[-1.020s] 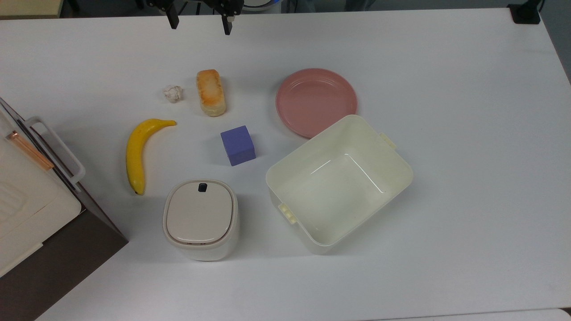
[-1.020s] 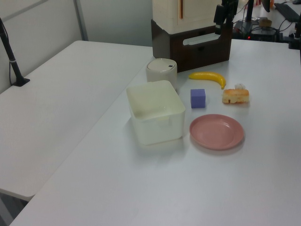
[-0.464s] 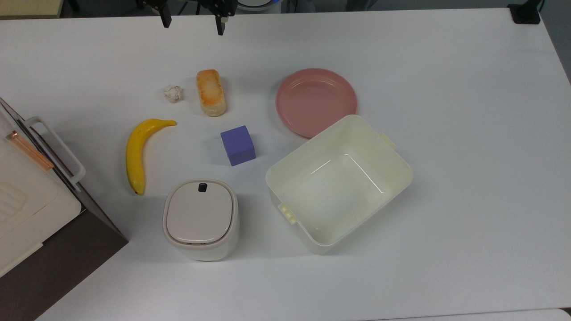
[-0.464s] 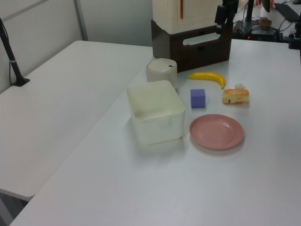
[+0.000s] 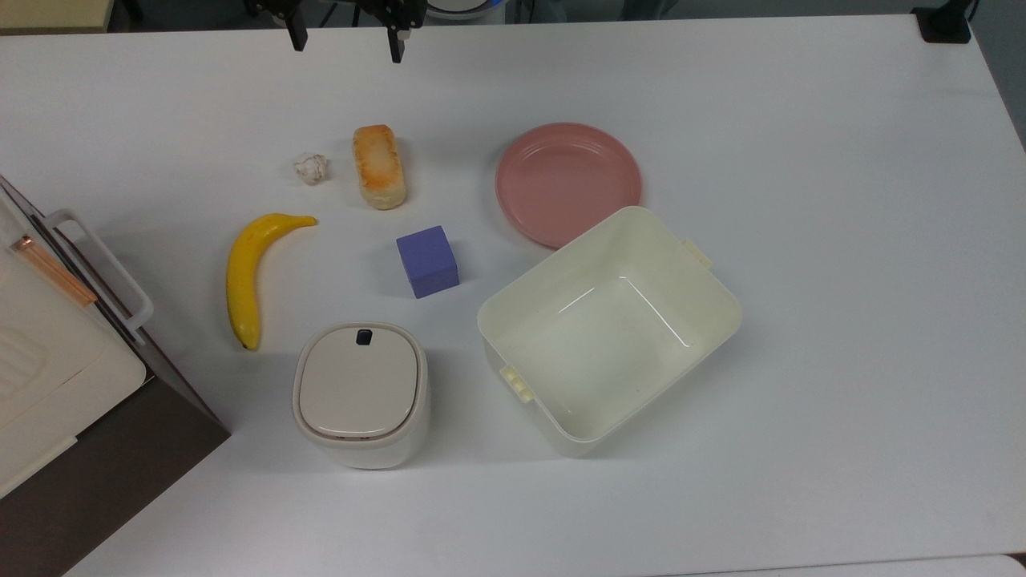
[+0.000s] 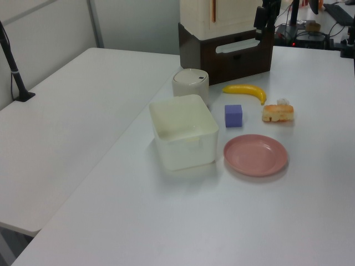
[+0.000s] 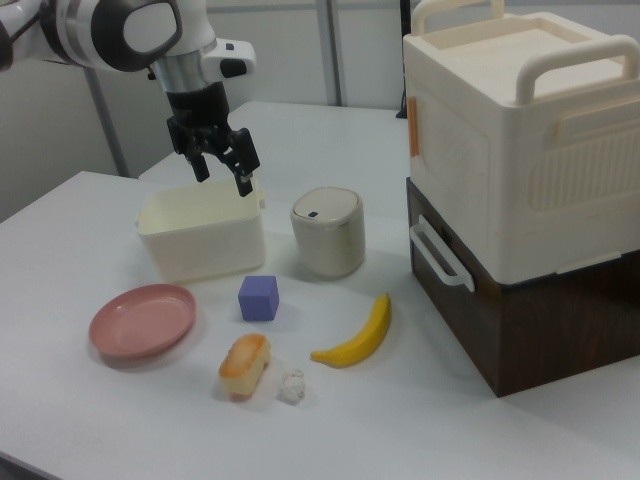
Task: Open the trash can
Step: 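Move the gripper toward the small white trash can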
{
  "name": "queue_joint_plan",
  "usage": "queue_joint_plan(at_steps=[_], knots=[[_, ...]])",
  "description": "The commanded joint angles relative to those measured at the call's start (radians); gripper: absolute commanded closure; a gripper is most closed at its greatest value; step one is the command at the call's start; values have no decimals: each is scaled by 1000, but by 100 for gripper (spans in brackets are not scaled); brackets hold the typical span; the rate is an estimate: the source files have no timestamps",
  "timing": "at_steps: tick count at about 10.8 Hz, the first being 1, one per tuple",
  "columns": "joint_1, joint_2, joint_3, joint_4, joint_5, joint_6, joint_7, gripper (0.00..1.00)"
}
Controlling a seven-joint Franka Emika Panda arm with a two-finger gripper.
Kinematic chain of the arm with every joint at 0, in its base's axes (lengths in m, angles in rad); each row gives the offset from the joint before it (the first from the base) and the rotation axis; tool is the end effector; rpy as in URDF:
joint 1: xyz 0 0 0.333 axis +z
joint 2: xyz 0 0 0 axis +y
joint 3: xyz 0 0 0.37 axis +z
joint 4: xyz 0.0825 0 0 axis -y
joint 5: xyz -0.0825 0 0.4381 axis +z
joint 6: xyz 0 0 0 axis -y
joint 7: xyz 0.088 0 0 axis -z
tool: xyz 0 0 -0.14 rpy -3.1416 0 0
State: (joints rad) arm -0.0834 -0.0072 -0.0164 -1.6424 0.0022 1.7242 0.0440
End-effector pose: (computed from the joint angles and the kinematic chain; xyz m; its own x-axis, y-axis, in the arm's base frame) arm 0.6194 -0.0618 0.6261 0.9857 -0.1433 0.0887 -0.1433 -0.9897 -0.0062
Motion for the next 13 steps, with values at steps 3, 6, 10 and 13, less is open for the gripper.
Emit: queue_joint_plan(at_steps=[3, 6, 10, 13], knots=[[10, -13, -10, -23, -18, -14, -38, 0], [14, -16, -10, -23, -27, -14, -56, 0], [19, -16, -10, -23, -28, -14, -58, 0], [22, -7, -7, -34, -39, -3, -75, 11]])
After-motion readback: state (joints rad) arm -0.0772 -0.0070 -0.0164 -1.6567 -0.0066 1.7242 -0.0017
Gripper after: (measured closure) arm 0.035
